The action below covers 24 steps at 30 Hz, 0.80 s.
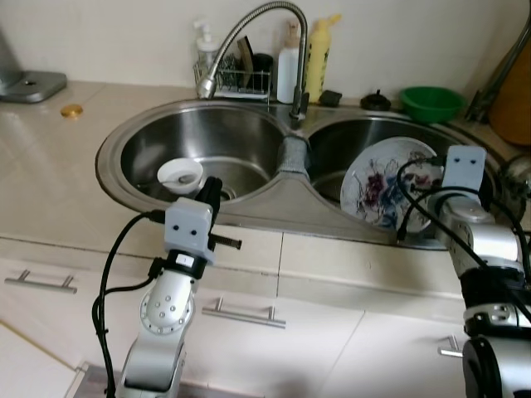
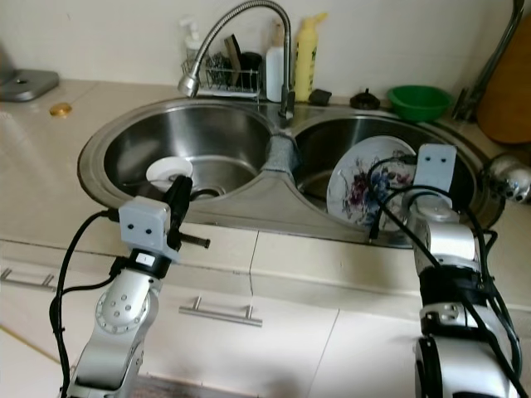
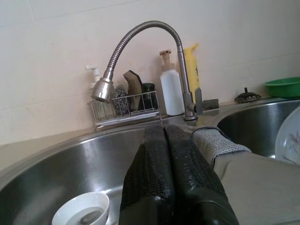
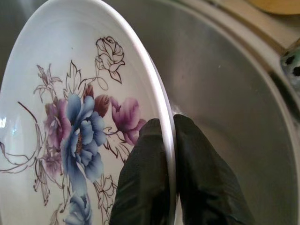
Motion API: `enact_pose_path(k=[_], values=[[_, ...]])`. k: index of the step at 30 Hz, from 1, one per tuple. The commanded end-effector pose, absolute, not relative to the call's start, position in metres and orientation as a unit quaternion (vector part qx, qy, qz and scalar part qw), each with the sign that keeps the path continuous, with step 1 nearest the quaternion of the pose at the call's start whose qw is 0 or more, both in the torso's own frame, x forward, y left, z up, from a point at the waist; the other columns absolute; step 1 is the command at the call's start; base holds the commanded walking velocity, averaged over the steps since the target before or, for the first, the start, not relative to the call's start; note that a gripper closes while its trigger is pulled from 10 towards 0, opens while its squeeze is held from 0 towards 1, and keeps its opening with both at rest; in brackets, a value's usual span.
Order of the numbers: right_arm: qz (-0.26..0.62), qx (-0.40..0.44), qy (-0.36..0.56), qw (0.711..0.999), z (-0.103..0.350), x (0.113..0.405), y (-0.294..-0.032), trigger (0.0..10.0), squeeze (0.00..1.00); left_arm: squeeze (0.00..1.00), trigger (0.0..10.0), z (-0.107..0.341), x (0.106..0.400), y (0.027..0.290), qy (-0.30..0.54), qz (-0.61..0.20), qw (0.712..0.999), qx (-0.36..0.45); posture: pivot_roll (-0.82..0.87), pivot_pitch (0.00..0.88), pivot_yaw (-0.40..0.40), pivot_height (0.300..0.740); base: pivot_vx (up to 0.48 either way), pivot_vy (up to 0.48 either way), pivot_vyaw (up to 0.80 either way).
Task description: Kitchen organization
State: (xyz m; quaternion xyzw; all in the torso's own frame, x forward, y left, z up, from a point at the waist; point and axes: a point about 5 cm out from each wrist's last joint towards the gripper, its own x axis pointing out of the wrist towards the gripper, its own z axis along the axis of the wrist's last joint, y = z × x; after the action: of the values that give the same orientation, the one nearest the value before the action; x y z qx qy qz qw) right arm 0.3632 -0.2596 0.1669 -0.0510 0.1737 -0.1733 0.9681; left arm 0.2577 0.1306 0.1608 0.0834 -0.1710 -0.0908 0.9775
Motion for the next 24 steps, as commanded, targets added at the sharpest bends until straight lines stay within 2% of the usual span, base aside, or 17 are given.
enact_pose_path(k=[1,7,8,9,10,12,21,24], values=[[-0.153,-0.055,0.2,0.966,0.162,0.366,-0.254,10.0,0.0,0.0,10.0,0.16,0.257,0.128,-0.168,-0.094,0.977,0.088,0.09,0.0,-0.033,0.74,0.0,0.0,0.0],[-0.136,-0.015,0.239,0.961,0.144,0.363,-0.248,10.0,0.0,0.0,10.0,0.16,0.257,0.128,-0.165,-0.096,0.977,0.089,0.09,0.0,-0.028,0.74,0.0,0.0,0.0],[-0.135,-0.003,0.243,0.961,0.141,0.362,-0.247,10.0,0.19,0.0,10.0,0.16,0.257,0.128,-0.165,-0.097,0.977,0.089,0.09,0.0,-0.027,0.74,0.0,0.0,0.0],[-0.135,0.005,0.246,0.96,0.139,0.361,-0.247,10.0,0.63,0.0,10.0,0.159,0.257,0.128,-0.164,-0.097,0.978,0.089,0.09,0.0,-0.027,0.74,0.0,0.0,0.0],[-0.138,0.009,0.248,0.959,0.135,0.36,-0.247,10.0,0.96,0.0,10.0,0.159,0.257,0.128,-0.164,-0.098,0.978,0.089,0.09,0.0,-0.027,0.74,0.0,0.0,0.0],[-0.139,0.019,0.247,0.959,0.133,0.358,-0.248,10.0,1.0,0.0,10.0,0.159,0.257,0.128,-0.162,-0.098,0.978,0.09,0.09,0.0,-0.026,0.74,0.0,0.0,0.0],[-0.153,0.043,0.226,0.961,0.132,0.354,-0.247,10.0,1.0,0.0,10.0,0.157,0.257,0.128,-0.157,-0.098,0.979,0.09,0.09,0.0,-0.024,0.74,0.0,0.0,0.0],[-0.179,0.069,0.174,0.966,0.144,0.353,-0.25,10.0,1.0,0.0,10.0,0.156,0.257,0.128,-0.153,-0.098,0.979,0.092,0.09,0.0,-0.023,0.74,0.0,0.0,0.0]])
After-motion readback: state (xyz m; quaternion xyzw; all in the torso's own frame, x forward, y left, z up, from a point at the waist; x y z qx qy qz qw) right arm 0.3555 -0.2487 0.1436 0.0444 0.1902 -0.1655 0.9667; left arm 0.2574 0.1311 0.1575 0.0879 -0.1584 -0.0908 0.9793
